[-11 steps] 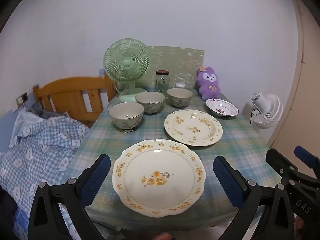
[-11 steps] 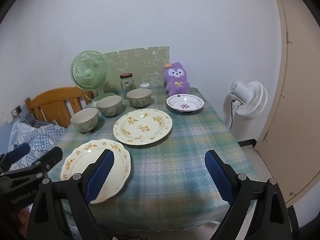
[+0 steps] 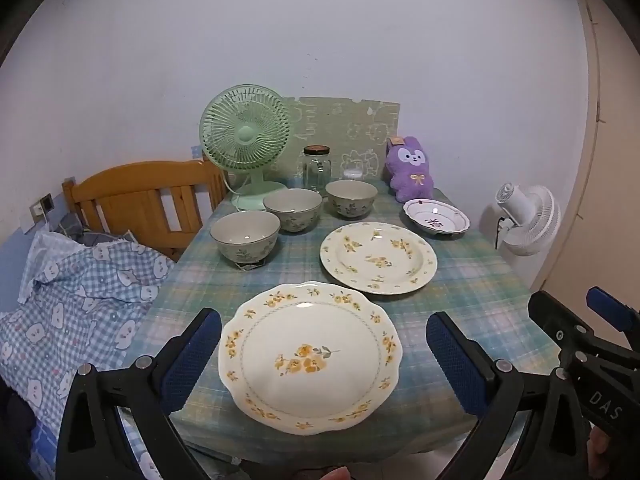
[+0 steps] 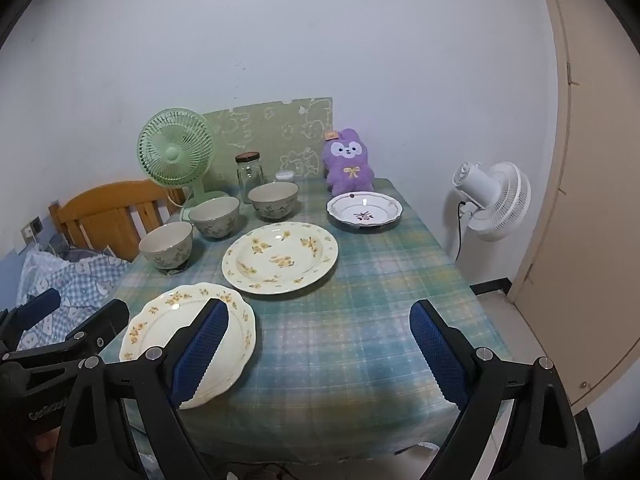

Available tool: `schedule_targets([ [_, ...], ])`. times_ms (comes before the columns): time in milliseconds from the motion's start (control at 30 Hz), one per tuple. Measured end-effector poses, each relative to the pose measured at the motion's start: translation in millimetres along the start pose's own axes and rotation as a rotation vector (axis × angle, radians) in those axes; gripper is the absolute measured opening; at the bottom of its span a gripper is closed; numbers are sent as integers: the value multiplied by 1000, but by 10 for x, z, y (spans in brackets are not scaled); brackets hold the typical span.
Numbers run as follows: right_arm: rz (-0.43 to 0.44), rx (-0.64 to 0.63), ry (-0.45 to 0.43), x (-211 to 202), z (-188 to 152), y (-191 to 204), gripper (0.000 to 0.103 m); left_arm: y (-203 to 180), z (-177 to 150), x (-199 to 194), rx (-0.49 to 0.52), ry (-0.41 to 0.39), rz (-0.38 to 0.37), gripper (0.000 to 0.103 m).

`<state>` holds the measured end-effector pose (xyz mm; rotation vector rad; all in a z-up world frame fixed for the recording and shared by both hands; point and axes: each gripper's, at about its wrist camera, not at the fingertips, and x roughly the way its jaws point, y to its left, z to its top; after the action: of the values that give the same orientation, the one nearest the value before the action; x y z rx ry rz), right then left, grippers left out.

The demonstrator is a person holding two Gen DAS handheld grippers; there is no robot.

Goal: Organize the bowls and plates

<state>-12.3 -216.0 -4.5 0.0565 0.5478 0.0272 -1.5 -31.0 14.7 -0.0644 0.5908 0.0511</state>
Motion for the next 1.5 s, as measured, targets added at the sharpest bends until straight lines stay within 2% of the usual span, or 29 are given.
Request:
schedule_targets([
  [467,-7,3,-6,13,18,54,94,76,-4,37,36,10,-61,102],
  [633,-3,8,-2,23,-9,67,94,79,-33,39,46,6,-41,101],
  [1500,-17,18,0,66,66,70,94,72,1,81,71,-21,-60,101],
])
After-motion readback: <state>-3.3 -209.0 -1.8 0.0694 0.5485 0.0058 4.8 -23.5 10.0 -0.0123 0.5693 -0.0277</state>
